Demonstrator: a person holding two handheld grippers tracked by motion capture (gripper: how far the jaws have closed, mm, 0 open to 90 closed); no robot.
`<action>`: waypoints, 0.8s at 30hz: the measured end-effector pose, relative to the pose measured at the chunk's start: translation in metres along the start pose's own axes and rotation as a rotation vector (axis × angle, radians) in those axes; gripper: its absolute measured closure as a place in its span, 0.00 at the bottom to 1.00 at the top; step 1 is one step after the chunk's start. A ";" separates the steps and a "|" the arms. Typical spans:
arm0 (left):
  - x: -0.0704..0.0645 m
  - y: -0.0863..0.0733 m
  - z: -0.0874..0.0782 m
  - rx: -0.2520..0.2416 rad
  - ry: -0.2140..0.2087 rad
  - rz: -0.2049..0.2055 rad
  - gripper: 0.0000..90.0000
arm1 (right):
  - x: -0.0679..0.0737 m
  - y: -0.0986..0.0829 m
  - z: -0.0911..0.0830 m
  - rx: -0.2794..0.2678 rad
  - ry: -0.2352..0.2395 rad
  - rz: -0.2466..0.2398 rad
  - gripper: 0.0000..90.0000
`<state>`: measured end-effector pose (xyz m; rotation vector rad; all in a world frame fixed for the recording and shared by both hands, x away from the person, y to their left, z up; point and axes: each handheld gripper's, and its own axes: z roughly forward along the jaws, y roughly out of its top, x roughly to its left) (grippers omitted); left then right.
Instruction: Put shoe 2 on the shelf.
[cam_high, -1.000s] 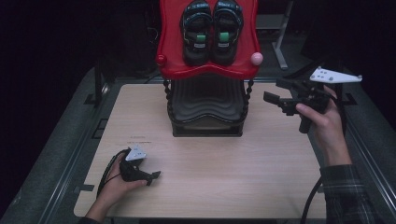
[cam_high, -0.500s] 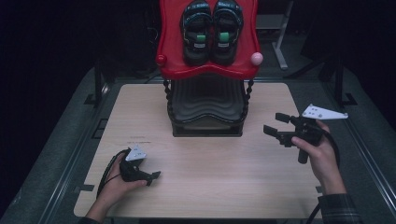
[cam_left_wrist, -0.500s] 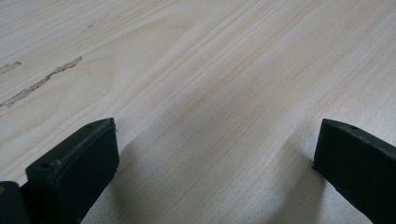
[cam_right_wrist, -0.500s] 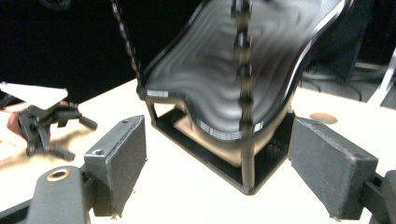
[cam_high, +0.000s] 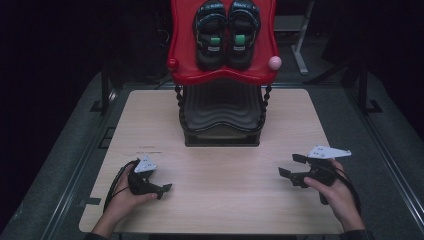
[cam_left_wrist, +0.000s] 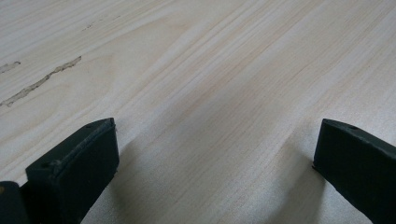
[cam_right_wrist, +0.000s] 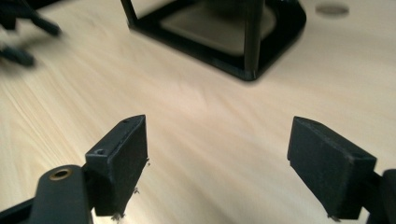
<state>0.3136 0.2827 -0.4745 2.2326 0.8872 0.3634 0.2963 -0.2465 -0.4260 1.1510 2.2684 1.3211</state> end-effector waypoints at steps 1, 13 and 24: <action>0.000 0.000 0.000 -0.001 0.000 0.000 0.00 | 0.001 -0.004 0.001 0.020 -0.010 -0.003 0.22; -0.001 0.000 0.000 -0.004 0.000 0.001 0.00 | -0.003 -0.049 0.003 0.180 -0.120 0.014 0.22; -0.002 -0.004 -0.004 0.000 -0.005 0.004 0.00 | -0.001 -0.062 0.004 0.171 -0.179 -0.012 0.14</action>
